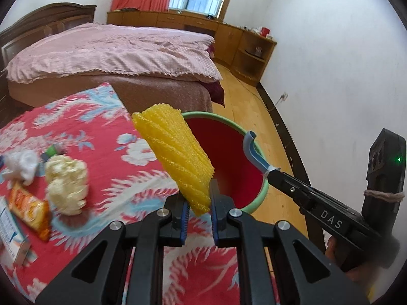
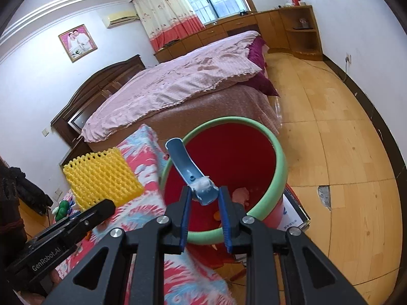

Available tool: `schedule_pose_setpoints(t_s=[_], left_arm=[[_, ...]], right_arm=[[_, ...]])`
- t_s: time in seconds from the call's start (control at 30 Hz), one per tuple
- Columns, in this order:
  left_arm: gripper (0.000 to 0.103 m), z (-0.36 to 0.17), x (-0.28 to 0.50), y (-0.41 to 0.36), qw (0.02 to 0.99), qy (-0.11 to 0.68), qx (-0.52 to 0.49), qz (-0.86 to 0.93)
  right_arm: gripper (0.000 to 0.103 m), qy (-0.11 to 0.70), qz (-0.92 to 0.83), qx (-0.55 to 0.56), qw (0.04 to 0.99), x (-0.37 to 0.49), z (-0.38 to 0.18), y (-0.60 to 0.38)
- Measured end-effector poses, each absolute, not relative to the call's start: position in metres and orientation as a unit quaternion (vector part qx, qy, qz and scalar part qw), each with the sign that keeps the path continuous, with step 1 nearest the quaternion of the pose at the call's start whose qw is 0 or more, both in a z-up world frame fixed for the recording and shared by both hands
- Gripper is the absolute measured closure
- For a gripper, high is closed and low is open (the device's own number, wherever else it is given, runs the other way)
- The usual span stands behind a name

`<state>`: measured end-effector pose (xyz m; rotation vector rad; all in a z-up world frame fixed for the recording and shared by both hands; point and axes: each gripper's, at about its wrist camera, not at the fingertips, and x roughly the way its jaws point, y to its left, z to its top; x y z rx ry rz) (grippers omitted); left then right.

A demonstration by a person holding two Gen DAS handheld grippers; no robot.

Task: Collect trash
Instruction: 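Carry foam net and blue piece over the red bucket and open both tools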

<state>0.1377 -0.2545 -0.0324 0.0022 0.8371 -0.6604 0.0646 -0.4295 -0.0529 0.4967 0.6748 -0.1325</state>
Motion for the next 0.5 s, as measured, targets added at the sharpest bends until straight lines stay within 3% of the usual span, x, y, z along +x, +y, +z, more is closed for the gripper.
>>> schedule_pose_setpoints(t_s=[0.27,0.33,0.4,0.5], left_arm=[[0.090,-0.052,0.162,-0.277,0.851,0.423,0.009,-0.310],[0.086,-0.055,0.166,-0.279,0.852,0.429,0.011,-0.300],[0.075,-0.058,0.170,-0.278,0.852,0.435,0.011,-0.291],[0.070,-0.059,0.173,-0.277,0.854,0.436,0.011,-0.283]], right_arm=[[0.079,0.350,-0.067,0.251,0.900,0.091,-0.078,-0.450],[0.078,0.352,-0.067,0.255,0.898,0.095,-0.082,-0.453],[0.078,0.353,-0.065,0.261,0.896,0.099,-0.085,-0.455],[0.078,0.354,-0.063,0.264,0.895,0.103,-0.088,-0.456]])
